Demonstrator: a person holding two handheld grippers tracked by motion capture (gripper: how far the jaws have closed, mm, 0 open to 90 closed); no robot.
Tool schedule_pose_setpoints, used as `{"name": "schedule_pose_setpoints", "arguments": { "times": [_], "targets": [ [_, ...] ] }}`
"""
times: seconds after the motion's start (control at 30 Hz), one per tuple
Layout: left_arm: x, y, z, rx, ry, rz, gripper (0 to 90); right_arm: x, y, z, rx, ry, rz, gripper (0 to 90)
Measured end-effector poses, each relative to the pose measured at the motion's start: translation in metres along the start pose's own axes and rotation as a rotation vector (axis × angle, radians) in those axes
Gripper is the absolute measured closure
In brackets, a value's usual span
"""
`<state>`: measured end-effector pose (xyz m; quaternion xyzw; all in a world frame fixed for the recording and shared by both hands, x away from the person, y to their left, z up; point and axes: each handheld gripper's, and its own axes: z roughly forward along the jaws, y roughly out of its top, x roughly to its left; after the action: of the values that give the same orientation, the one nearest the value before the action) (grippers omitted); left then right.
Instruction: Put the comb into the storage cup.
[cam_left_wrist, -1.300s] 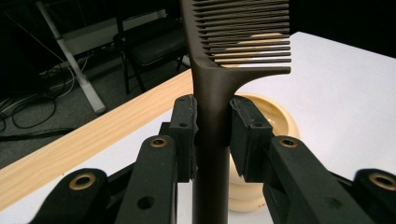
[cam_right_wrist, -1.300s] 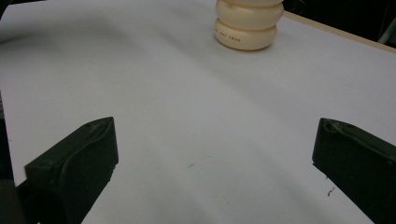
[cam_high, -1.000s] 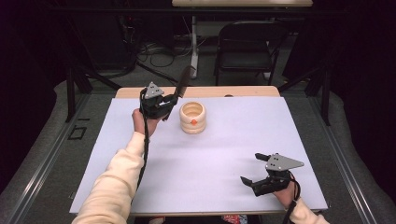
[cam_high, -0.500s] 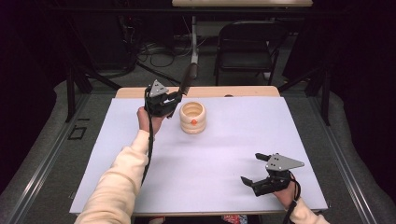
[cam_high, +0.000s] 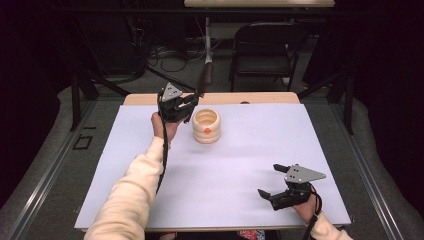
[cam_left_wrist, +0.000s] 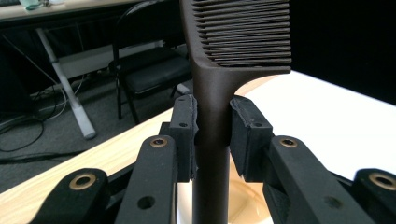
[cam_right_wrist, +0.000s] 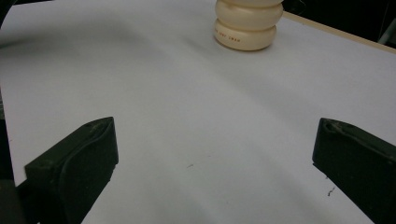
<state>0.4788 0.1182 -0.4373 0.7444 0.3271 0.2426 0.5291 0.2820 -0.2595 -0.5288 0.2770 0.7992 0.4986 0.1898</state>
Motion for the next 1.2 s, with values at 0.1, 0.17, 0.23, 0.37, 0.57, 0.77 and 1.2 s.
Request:
{"name": "schedule_pose_setpoints", "arguments": {
  "times": [0.1,0.17,0.23,0.37,0.57,0.77,1.2],
  "targets": [
    [0.0,0.001,0.002,-0.008,-0.002,-0.004,72.5,0.0,0.0,0.0,0.002,0.001,0.001,0.0],
    [-0.001,0.002,0.004,-0.009,-0.001,-0.008,72.6,0.0,0.0,0.0,0.002,0.0,0.0,0.0],
    [-0.001,0.002,0.007,-0.008,-0.006,-0.009,72.5,0.0,0.0,0.0,0.001,0.001,0.0,0.0],
    [-0.003,0.004,0.012,-0.012,-0.007,-0.008,72.5,0.0,0.0,0.0,0.002,0.0,0.002,0.0],
    [-0.006,0.007,0.019,-0.013,-0.01,0.006,72.5,0.0,0.0,0.0,0.002,0.0,0.001,0.0],
    [-0.009,0.012,0.025,-0.021,-0.014,0.011,72.5,-0.001,0.0,-0.001,0.0,-0.002,0.001,0.0],
    [-0.013,0.014,0.039,-0.031,-0.014,0.016,72.5,-0.001,0.0,-0.001,0.001,-0.002,0.002,0.0]
  ]
}}
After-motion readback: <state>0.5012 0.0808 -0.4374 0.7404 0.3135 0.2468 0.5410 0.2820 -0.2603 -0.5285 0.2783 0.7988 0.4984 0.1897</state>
